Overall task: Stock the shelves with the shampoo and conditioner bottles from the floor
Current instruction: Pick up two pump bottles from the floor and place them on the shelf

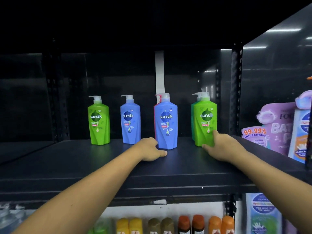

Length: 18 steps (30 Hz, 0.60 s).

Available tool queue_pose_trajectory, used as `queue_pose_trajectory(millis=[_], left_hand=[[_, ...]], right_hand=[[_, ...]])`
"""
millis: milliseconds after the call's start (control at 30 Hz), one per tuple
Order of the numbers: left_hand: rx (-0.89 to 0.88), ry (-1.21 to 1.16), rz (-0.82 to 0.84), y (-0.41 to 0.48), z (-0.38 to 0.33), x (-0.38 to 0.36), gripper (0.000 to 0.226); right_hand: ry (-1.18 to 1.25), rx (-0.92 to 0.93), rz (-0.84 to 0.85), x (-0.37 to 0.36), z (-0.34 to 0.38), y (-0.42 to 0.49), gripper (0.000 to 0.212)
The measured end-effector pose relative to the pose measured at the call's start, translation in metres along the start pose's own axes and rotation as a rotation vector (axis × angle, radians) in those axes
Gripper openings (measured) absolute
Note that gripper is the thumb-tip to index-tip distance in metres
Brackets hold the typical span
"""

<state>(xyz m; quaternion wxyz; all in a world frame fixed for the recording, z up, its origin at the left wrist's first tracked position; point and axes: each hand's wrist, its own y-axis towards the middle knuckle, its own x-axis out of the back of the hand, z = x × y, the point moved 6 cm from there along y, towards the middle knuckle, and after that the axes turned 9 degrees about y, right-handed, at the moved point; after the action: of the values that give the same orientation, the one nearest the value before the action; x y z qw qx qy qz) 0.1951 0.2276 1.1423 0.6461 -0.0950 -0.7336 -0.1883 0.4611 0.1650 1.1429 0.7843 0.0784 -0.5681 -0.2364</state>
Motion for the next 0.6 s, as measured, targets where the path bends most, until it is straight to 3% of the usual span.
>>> queue_pose_trajectory(millis=[100, 267, 400, 600], left_hand=[[-0.073, 0.006, 0.009, -0.025, -0.001, 0.003, 0.062], [-0.202, -0.016, -0.045, -0.078, 0.003, 0.009, 0.049], [-0.309, -0.036, -0.155, -0.130, 0.007, 0.010, 0.041], [-0.389, -0.191, -0.434, -0.208, 0.020, -0.011, 0.045]], right_hand=[[0.103, 0.116, 0.119, -0.003, 0.028, -0.026, 0.075], [0.109, 0.328, 0.279, -0.011, 0.092, -0.090, 0.065], [0.111, 0.446, 0.243, -0.015, 0.123, -0.148, 0.058], [0.113, 0.585, 0.138, -0.024, 0.132, -0.224, 0.065]])
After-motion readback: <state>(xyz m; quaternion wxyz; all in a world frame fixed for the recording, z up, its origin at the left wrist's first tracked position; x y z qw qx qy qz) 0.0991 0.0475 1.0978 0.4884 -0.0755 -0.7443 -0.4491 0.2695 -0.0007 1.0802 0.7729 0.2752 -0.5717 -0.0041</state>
